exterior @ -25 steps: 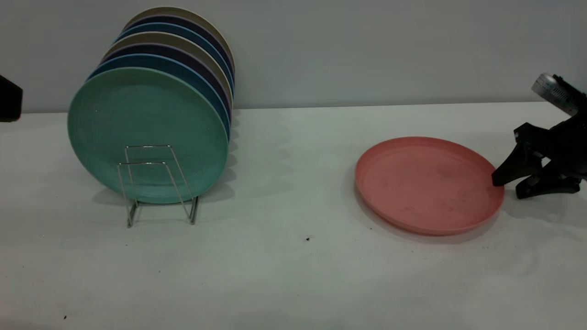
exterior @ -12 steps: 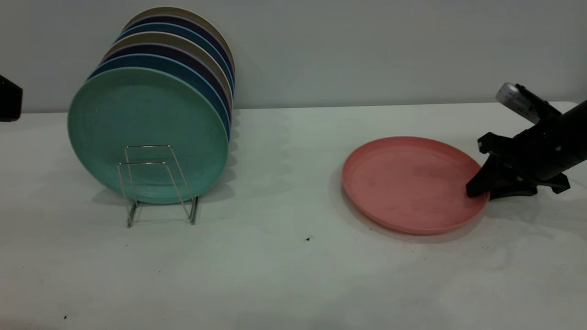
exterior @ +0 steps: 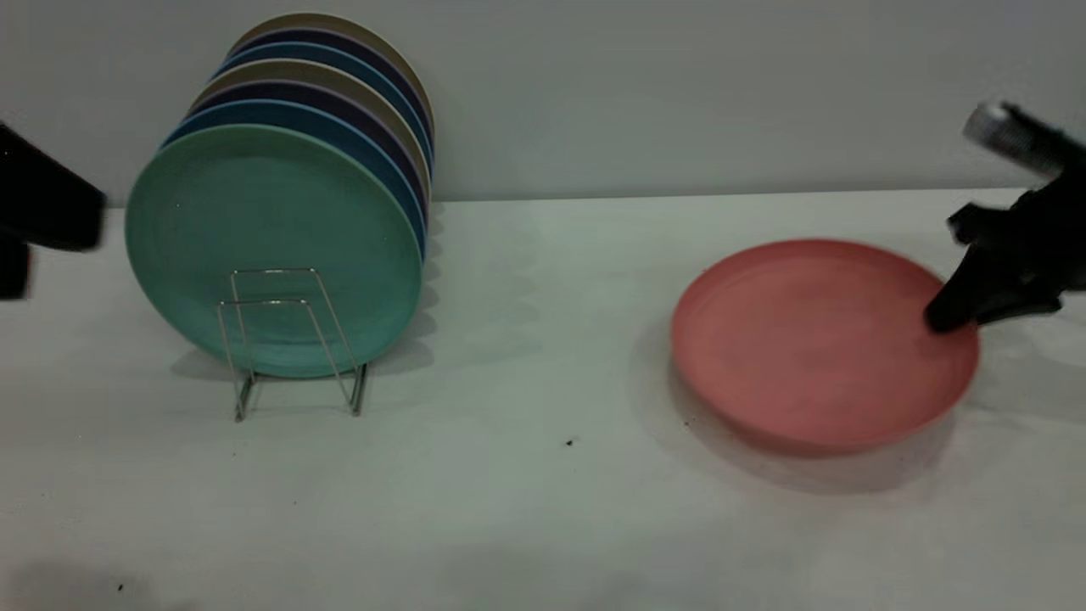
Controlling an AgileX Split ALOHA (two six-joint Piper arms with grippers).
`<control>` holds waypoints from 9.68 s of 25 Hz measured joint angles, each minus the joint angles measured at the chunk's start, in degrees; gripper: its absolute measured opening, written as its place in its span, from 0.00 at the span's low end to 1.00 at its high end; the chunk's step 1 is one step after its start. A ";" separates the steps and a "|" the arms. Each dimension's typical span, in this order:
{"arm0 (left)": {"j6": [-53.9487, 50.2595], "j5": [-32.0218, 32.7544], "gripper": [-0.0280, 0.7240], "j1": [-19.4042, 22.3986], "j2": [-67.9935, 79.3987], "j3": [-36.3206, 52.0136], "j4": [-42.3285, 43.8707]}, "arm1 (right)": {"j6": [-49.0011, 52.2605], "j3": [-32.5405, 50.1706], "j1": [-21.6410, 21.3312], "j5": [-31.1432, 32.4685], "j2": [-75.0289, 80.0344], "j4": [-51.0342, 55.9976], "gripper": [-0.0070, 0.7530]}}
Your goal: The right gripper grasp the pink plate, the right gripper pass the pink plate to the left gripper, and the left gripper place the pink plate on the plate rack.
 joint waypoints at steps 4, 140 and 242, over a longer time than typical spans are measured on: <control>13.47 -0.15 0.75 0.00 8.54 0.00 -11.83 | 0.98 0.00 1.82 2.85 -1.43 0.32 0.03; 81.76 -9.41 0.23 0.00 40.31 -35.29 11.91 | 22.74 0.06 6.19 15.58 -15.62 -30.12 0.68; -30.90 27.37 0.65 5.62 -39.22 -3.83 49.12 | 30.00 41.90 7.95 31.32 -101.53 -30.85 0.68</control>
